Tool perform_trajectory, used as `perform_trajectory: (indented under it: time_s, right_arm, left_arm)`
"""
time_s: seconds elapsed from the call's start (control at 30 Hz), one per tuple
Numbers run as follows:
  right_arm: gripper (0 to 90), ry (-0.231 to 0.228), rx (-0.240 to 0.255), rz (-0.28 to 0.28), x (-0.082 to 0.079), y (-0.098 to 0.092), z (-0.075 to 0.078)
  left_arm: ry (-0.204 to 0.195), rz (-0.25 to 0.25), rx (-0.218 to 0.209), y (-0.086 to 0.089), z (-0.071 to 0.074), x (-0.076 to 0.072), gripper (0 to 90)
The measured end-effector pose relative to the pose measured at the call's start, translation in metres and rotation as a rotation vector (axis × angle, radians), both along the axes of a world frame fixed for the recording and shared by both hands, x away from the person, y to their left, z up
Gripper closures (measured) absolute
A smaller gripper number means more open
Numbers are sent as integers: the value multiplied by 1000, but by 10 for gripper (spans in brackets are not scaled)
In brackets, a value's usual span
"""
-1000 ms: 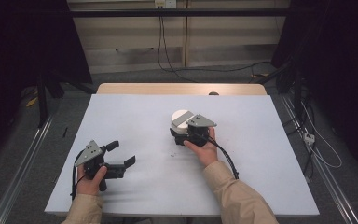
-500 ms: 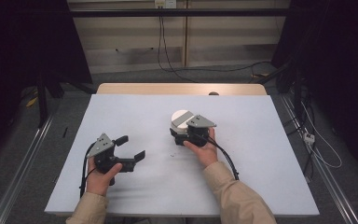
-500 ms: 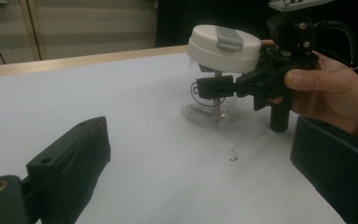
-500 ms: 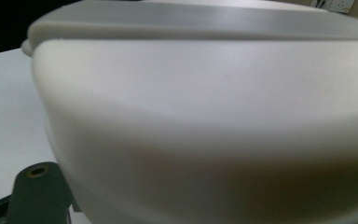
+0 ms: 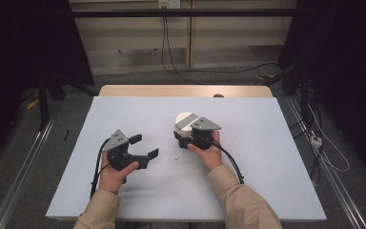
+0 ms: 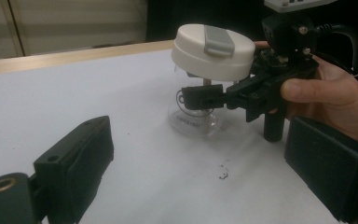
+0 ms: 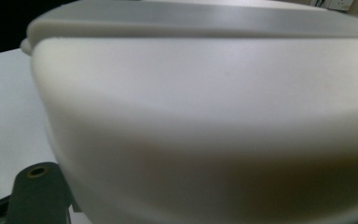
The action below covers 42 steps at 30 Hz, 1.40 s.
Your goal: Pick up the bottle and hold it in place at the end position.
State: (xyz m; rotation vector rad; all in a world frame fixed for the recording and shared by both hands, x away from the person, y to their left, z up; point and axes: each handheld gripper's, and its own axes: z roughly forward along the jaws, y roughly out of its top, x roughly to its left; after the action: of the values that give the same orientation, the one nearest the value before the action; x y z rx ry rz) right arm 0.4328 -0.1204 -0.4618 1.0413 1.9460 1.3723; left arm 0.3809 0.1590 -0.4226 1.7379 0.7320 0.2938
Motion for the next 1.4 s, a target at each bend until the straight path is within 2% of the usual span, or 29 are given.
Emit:
perform_trajectory:
  time_s: [0.47, 0.53, 0.63, 0.8, 0.9, 0.97, 1.1, 1.17, 1.23, 1.3, 1.37, 1.4]
  right_arm:
    - [188, 5, -3, 3, 0, 0, 0]
    - [188, 5, -3, 3, 0, 0, 1]
    - [188, 7, -4, 5, 0, 0, 1]
    - [188, 11, -5, 5, 1, 0, 1]
    - [188, 10, -5, 6, 0, 0, 1]
    - [188, 11, -5, 5, 1, 0, 1]
    - [188, 10, -5, 4, 1, 0, 1]
    - [188, 11, -5, 5, 1, 0, 1]
    - [188, 11, -6, 5, 1, 0, 1]
    - [188, 10, -6, 5, 0, 0, 1]
    - [188, 10, -6, 5, 0, 0, 1]
    - [188, 10, -6, 5, 0, 0, 1]
  left_arm:
    - [-5, -43, 22, -18, 5, 8, 133]
    - [16, -46, 4, -20, 7, 8, 164]
    - [6, -41, 23, -23, 9, 9, 192]
    - [8, -35, 3, -25, 11, 13, 300]
    - [9, -74, 22, -28, 12, 15, 339]
    - [-8, -62, 42, -31, 13, 15, 346]
    - [0, -82, 51, -37, 13, 18, 352]
    - [-1, -78, 73, -40, 14, 19, 354]
    - [12, -98, 58, -41, 14, 20, 438]
    - [10, -115, 64, -43, 15, 22, 499]
    - [19, -107, 62, -45, 17, 22, 524]
    - [25, -120, 40, -45, 17, 23, 538]
